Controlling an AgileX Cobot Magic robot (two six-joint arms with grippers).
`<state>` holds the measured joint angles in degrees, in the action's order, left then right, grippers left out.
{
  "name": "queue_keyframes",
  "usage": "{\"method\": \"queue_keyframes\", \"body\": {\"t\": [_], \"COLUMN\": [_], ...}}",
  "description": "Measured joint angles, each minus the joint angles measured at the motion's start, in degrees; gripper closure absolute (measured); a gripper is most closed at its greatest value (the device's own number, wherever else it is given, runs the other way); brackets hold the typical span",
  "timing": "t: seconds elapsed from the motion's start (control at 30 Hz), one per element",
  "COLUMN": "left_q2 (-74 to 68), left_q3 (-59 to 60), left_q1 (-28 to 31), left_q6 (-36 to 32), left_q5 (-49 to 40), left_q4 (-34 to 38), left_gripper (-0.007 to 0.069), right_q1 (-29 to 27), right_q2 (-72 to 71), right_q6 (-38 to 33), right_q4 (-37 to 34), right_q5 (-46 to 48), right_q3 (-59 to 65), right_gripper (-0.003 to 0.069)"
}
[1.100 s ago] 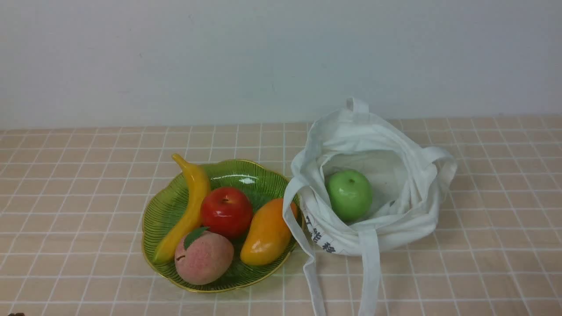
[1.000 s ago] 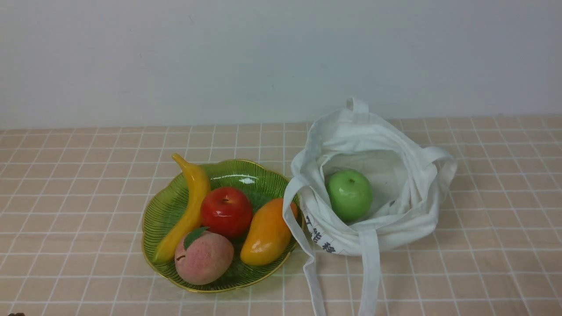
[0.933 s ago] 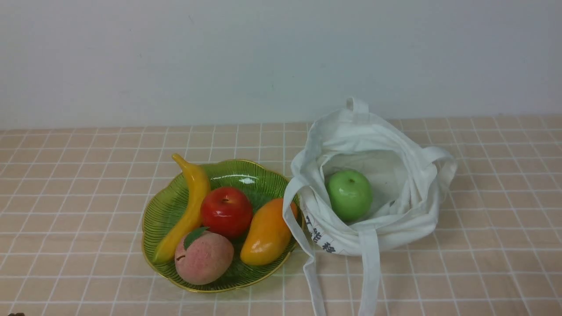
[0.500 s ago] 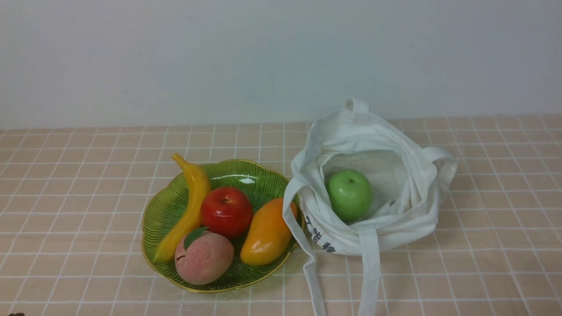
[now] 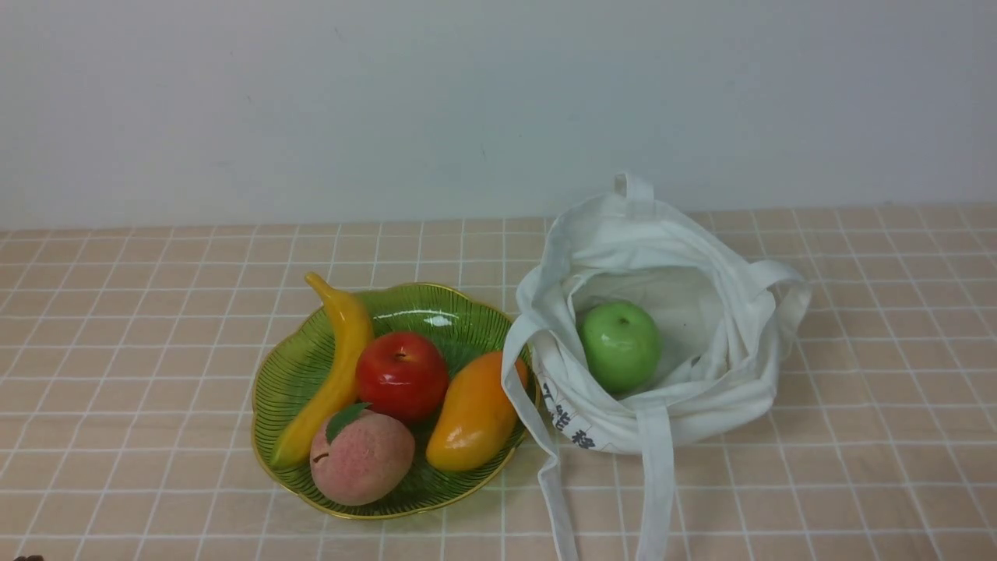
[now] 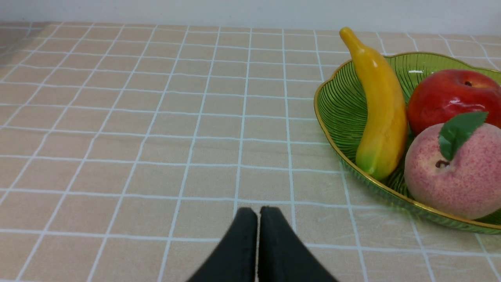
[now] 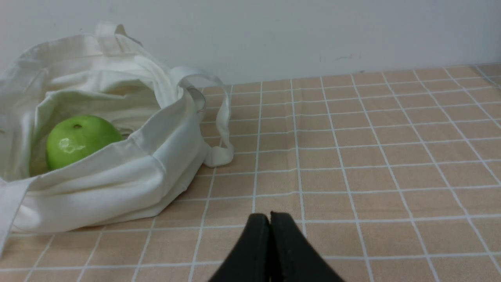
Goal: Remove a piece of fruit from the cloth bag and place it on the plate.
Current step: Use the right arm to grab an apple from the bag
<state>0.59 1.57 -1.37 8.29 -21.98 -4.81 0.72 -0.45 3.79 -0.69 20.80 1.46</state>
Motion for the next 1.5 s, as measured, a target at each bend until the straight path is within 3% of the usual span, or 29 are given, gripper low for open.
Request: {"method": "queue_keyframes", "body": {"t": [0.47, 0.77, 0.9, 1.03, 1.27, 1.33, 1.5], "left_q2": [0.0, 0.0, 0.0, 0.0, 0.0, 0.0, 0.0], "left_q3": [0.0, 0.0, 0.0, 0.0, 0.0, 0.0, 0.0], "left_q1": [0.0, 0.0, 0.0, 0.0, 0.0, 0.0, 0.0], "left_q6": [0.0, 0.0, 0.0, 0.0, 0.0, 0.0, 0.0], "left_q5": [0.0, 0.0, 0.0, 0.0, 0.0, 0.0, 0.0], "left_q4": [0.0, 0.0, 0.0, 0.0, 0.0, 0.0, 0.0], "left_gripper": [0.0632, 0.0632, 0.0632, 0.0632, 0.0632, 0.0632, 0.0632], "right_q1": [0.0, 0.0, 0.0, 0.0, 0.0, 0.0, 0.0], "right_q2": [0.0, 0.0, 0.0, 0.0, 5.3, 9.2, 28.0], "right_q6": [0.5, 12.1, 12.1, 11.3, -2.5, -4.2, -5.6], "right_q4": [-1.1, -30.9, -35.7, -35.8, -26.0, -23.7, -16.7], "right_q5": [-0.4, -7.7, -9.5, -10.2, -9.0, -6.2, 12.1], "right_q3": [0.0, 0.2, 0.2, -0.7, -21.5, -26.0, -36.0], "right_gripper": [0.0674, 0.0674, 0.0674, 0.0674, 0.0674, 0.0674, 0.0674]}}
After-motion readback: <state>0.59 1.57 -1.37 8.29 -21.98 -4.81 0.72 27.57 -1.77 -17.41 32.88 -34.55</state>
